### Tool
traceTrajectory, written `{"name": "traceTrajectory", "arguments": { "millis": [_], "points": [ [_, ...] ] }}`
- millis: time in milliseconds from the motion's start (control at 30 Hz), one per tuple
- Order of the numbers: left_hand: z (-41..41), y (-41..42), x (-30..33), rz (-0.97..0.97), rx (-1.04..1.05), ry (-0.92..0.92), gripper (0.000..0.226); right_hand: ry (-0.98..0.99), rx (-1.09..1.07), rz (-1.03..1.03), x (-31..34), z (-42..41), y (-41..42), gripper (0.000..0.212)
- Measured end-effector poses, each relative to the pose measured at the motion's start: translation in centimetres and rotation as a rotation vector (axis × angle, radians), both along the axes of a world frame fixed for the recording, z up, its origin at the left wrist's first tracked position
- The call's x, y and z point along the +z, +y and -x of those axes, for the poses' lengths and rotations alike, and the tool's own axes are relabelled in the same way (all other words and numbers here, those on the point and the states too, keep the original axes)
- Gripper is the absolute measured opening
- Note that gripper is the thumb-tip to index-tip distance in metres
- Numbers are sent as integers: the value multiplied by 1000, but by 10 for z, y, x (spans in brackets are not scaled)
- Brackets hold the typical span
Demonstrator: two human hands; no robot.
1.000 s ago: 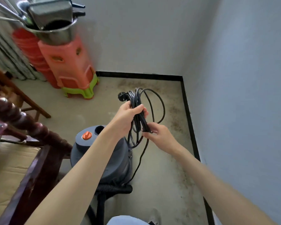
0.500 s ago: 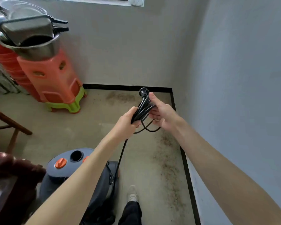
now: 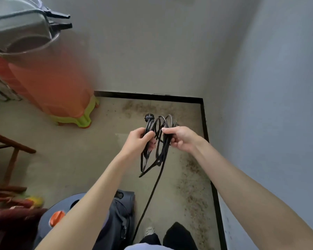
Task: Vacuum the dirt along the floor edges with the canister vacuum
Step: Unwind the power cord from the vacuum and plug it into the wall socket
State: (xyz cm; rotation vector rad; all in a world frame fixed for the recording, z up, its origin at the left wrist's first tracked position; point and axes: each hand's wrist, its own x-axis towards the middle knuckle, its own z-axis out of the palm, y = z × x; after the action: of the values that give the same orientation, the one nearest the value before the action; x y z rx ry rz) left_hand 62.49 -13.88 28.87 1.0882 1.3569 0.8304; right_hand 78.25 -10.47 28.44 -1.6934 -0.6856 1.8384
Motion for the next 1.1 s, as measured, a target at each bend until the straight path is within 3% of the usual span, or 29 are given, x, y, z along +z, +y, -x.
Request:
{"name": "traceTrajectory", "arguments": {
  "millis": [233, 400, 567, 667, 933, 1100],
  "points": [
    [8, 79, -7, -133, 149, 252, 20, 16, 74, 54, -30, -17, 63, 17],
    [6, 130, 6, -222, 265, 241, 25, 66, 159, 90, -33, -24, 120, 24],
    [8, 162, 18, -284, 312, 206, 28, 56, 302, 68, -33, -21, 162, 51],
    [12, 174, 16, -283, 326, 245, 27, 87, 386, 14, -21, -8, 187, 33],
    [39, 220, 16, -284, 234, 452, 17, 177, 201, -115, 10, 50, 254, 44],
    [69, 255, 12, -293, 160, 529, 13, -65, 179, -168, 10, 81, 294, 47]
  ]
}}
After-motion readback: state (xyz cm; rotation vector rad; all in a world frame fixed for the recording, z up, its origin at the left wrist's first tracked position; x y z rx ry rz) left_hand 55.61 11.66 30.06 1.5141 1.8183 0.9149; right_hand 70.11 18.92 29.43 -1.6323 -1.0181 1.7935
